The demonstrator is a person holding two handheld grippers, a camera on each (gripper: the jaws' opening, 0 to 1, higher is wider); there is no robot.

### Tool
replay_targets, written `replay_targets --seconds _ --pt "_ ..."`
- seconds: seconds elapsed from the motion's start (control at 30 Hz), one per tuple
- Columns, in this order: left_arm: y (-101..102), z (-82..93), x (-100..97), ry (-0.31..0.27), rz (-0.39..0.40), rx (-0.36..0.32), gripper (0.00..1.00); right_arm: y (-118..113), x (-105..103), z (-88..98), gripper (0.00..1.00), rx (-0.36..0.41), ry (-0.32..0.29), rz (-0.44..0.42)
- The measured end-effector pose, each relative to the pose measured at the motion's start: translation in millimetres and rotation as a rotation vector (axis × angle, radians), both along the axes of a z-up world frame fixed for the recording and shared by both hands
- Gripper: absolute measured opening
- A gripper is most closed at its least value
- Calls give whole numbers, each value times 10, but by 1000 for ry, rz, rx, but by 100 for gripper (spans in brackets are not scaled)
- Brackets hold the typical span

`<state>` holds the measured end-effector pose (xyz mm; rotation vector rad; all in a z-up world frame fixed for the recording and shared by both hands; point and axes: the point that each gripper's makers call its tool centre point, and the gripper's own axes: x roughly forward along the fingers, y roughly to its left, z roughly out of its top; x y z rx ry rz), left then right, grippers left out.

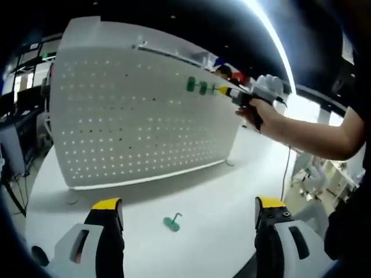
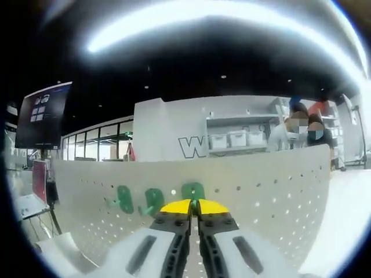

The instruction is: Insert the hook assembly into the mounting plate slot until the hook locks in place.

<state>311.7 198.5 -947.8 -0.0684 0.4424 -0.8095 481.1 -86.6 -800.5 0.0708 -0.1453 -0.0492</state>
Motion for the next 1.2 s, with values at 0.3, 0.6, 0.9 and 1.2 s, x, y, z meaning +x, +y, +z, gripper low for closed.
replay_targets --seconds 0.3,0.6,0.9,1.2 --pt "39 -1 10 2 6 3 95 16 31 -47 0 0 13 -10" --pt "67 -16 0 7 11 1 95 45 47 -66 0 -43 41 -18" --pt "107 -2 -35 10 12 -4 94 49 -43 -15 12 -22 40 -37" --pt "200 -14 -46 14 27 12 96 74 -174 212 12 -16 0 -10"
